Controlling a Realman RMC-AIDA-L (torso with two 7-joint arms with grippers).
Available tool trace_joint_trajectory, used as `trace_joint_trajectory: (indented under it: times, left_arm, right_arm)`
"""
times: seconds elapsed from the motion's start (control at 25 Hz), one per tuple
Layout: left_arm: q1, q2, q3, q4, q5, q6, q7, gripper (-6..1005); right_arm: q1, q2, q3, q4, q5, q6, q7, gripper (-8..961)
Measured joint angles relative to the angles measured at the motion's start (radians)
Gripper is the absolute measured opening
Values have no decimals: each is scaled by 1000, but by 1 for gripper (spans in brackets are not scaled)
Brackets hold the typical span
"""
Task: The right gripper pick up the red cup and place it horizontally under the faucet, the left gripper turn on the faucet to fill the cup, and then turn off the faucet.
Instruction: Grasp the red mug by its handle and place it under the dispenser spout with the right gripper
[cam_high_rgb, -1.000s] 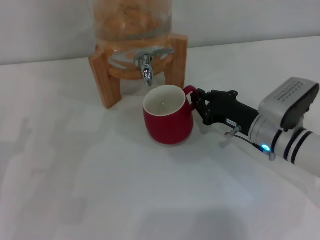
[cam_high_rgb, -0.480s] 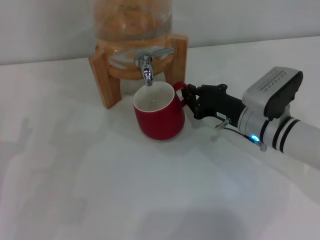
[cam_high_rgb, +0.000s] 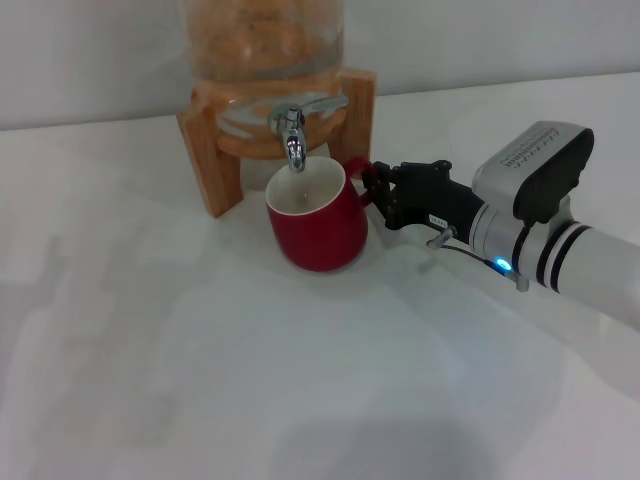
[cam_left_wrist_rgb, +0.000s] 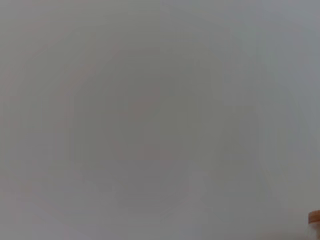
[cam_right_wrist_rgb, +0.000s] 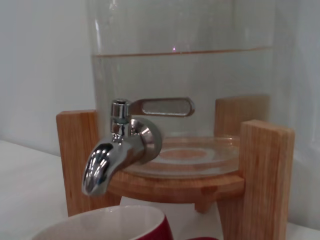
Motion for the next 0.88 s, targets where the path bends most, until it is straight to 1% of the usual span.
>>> trace_joint_trajectory:
  times: [0.88]
  left_arm:
    - [-7,-1,3,1,7,-5,0,863]
  right_arm:
    - [1,0,1,-3,-1,4,-8,137]
